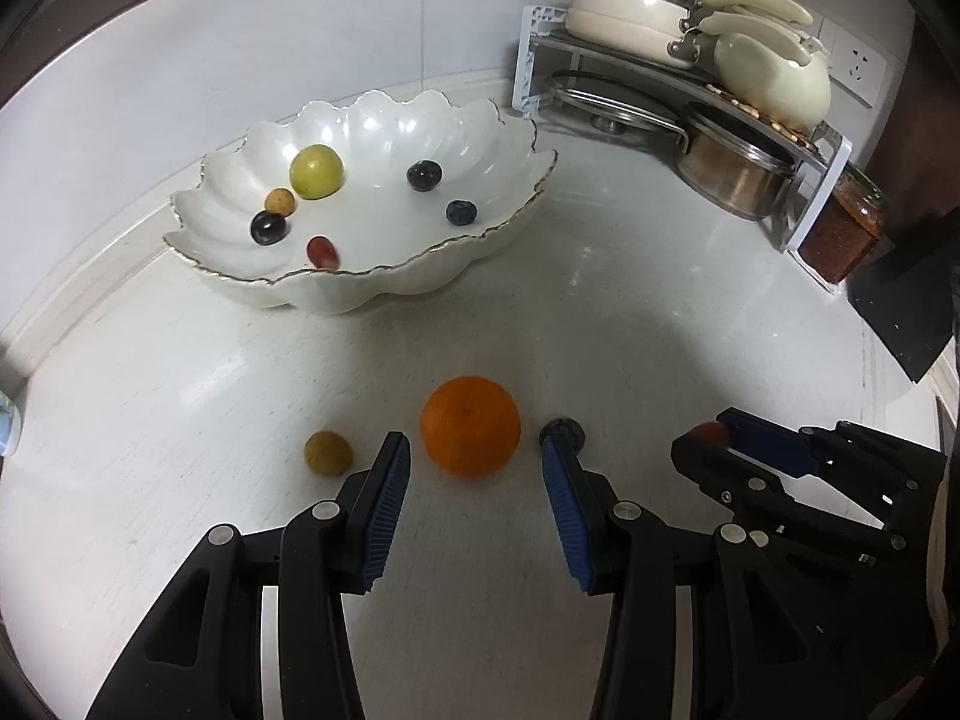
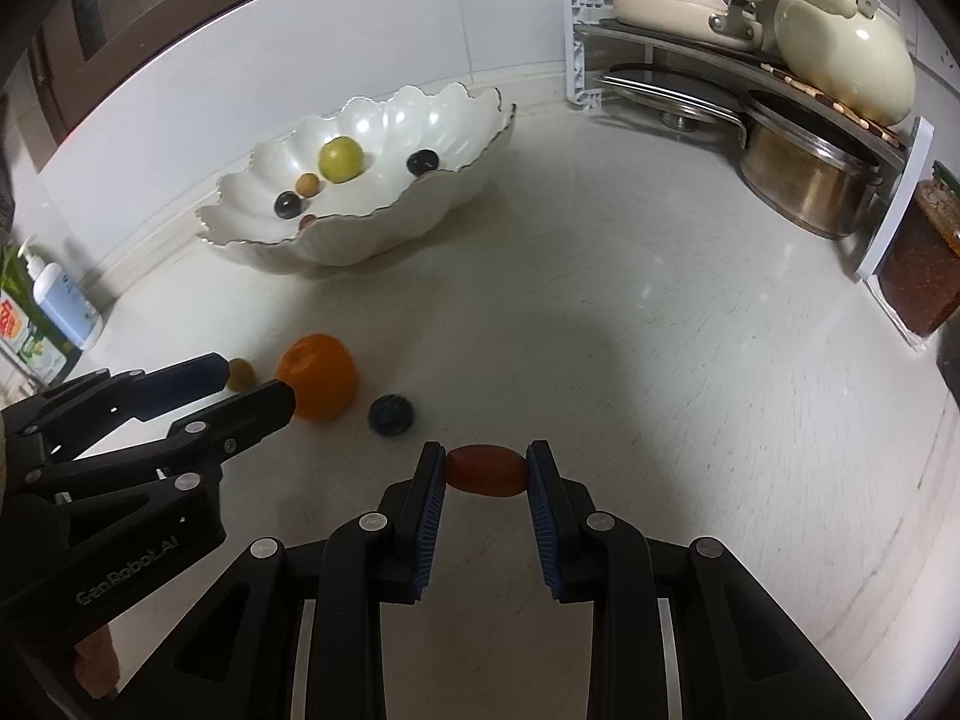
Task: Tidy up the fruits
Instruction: 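Move the left tool to the orange mandarin and close on it, then lift and carry the orange mandarin and red oval fruit over the white bowl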
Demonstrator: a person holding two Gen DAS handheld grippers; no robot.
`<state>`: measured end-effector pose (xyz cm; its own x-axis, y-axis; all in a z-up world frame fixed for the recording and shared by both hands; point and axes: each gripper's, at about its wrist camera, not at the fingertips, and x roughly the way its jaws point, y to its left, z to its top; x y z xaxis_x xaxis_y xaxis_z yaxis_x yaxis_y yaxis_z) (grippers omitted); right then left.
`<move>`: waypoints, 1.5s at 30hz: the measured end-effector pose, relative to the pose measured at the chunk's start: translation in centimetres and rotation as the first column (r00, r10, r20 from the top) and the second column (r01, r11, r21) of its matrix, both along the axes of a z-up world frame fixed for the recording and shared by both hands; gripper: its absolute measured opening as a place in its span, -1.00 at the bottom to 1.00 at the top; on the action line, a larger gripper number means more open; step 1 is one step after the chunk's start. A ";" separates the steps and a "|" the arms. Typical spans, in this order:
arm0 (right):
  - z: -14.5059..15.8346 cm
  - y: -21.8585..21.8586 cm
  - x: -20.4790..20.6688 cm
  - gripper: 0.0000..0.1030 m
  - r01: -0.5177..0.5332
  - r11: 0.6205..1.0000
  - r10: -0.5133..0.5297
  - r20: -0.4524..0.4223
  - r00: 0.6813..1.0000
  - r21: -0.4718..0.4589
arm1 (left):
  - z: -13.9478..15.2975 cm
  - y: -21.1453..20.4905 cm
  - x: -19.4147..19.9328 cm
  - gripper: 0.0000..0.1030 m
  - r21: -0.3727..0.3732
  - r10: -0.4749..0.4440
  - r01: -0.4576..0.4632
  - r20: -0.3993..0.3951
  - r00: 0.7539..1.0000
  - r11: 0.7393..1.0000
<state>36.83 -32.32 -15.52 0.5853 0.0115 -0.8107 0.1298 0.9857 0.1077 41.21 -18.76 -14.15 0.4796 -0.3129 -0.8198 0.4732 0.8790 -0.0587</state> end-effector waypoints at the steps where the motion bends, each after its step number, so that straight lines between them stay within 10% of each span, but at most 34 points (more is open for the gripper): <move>1: -0.1 -0.1 0.2 -0.44 0.003 1.000 -0.003 0.000 1.000 -0.002 | -0.1 -0.2 0.2 -0.12 0.000 0.001 -0.001 -0.002 1.000 1.000; 25: -1.3 -1.4 2.2 -0.44 0.002 1.000 -0.002 -0.023 1.000 -0.002 | -3.5 -1.9 2.8 -0.13 0.045 0.039 -0.037 -0.044 0.998 0.998; 45: 1.7 -0.4 1.6 -0.44 -0.040 0.999 0.040 0.046 0.998 -0.009 | 1.0 0.6 1.3 -0.15 -0.010 0.081 -0.081 0.038 0.996 0.997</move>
